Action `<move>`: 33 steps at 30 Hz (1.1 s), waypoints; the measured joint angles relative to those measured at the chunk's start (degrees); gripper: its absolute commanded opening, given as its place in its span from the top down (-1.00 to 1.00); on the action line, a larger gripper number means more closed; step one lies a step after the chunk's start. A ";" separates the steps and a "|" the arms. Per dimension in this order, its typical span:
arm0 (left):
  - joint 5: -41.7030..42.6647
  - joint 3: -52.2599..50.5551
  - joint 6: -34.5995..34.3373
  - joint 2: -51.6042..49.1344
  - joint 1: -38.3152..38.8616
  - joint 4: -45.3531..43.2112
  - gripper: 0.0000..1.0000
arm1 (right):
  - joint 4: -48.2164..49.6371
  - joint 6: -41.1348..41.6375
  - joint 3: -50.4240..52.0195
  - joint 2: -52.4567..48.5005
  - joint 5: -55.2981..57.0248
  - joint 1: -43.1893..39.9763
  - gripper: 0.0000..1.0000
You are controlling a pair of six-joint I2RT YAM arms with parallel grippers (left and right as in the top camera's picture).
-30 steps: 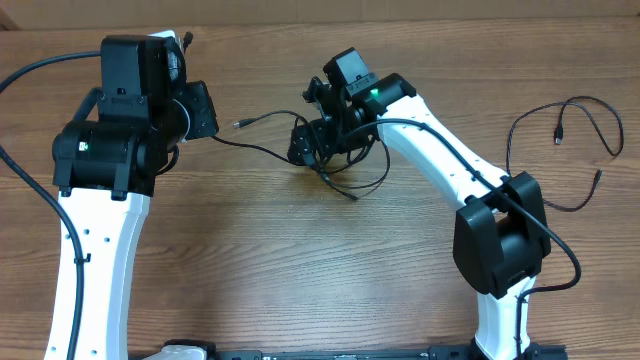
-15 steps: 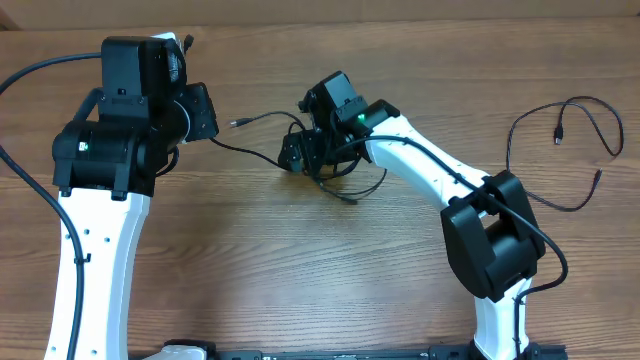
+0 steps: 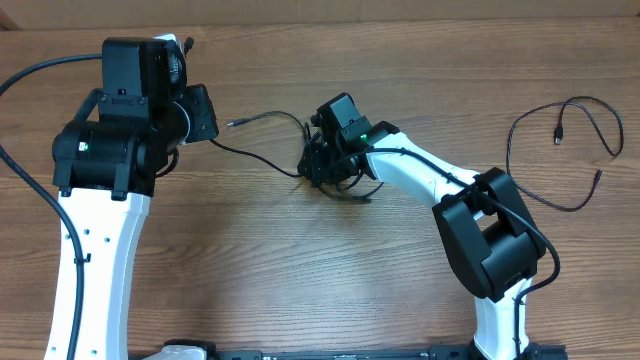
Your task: Untangle cables
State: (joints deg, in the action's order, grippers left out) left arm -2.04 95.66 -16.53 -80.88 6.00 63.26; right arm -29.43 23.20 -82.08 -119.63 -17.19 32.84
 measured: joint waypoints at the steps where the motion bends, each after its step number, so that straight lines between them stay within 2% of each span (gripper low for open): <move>1: 0.00 0.00 0.00 0.00 0.00 0.00 0.92 | 0.07 0.26 0.02 -0.02 0.17 -0.02 0.76; 2: 0.00 0.00 0.00 0.00 0.00 0.00 0.91 | 0.07 0.92 0.00 -0.02 0.28 -0.07 0.88; 3: -0.02 0.00 0.00 0.00 0.00 -0.02 0.91 | -0.15 0.96 -0.04 0.00 0.48 -0.13 0.92; 9: -0.20 0.00 0.00 0.00 0.00 0.00 0.92 | -8.09 0.31 -2.45 0.00 0.68 -2.75 0.92; 14: -1.86 0.00 0.02 0.00 0.00 -0.02 0.92 | -17.68 -3.23 -10.16 1.90 1.38 -9.46 0.92; 23: -13.79 0.00 0.04 0.00 0.00 -0.37 0.92 | -28.17 -5.42 -23.58 14.67 6.01 -24.92 0.92; 28: -21.29 0.00 -0.59 0.00 -0.55 -0.52 0.91 | -33.79 -6.19 -24.11 16.31 6.56 -27.10 0.92; 33: -29.00 0.00 -5.60 0.00 -3.13 0.07 0.92 | -34.73 -9.44 -23.98 15.30 6.73 -25.59 0.84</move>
State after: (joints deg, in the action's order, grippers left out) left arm -31.05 95.66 -22.13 -80.88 2.87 63.33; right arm -64.16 13.76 -106.06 -104.33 -10.46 7.25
